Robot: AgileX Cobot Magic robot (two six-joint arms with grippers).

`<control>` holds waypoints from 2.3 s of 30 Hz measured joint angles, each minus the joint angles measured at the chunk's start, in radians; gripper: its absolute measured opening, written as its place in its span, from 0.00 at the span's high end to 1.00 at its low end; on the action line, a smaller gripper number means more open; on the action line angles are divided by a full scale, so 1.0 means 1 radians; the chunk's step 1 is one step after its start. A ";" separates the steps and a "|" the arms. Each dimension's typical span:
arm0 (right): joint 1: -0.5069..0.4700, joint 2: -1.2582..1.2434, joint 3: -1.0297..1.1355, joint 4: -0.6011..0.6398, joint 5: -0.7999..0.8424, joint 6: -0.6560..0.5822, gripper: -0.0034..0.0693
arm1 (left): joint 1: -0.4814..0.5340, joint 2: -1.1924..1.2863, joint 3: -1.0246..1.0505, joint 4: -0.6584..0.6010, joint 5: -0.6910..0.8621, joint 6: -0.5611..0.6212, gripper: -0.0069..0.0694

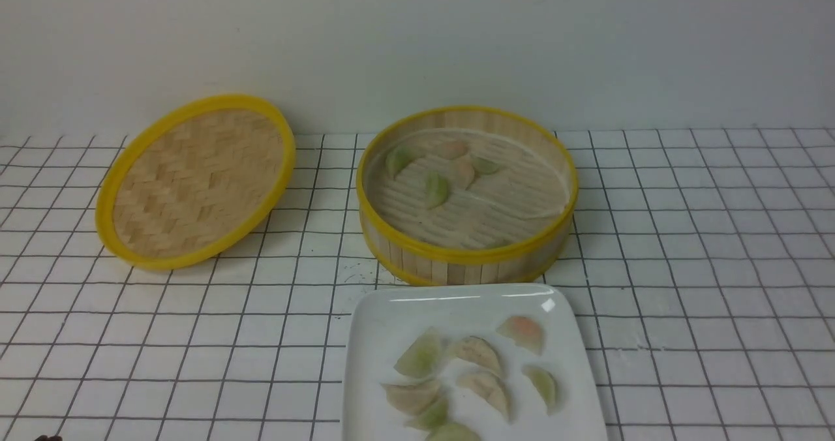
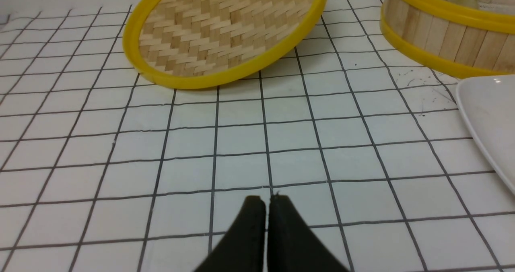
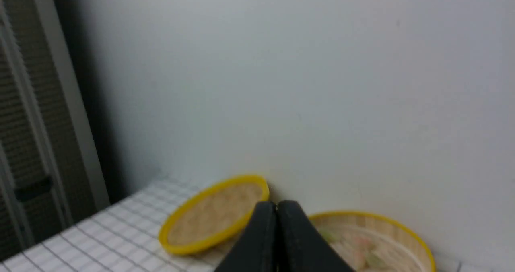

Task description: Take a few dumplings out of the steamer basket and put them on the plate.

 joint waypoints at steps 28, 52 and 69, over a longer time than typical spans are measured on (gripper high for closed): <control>0.000 -0.079 0.180 0.001 -0.078 0.073 0.97 | 0.001 -0.003 0.000 -0.001 0.000 0.000 0.92; -0.641 -0.110 0.479 0.425 -0.082 -0.476 0.97 | 0.002 -0.003 0.000 -0.001 0.000 0.000 0.92; -0.712 -0.139 0.553 0.425 -0.044 -0.477 0.97 | 0.002 -0.003 0.000 -0.001 0.000 0.000 0.92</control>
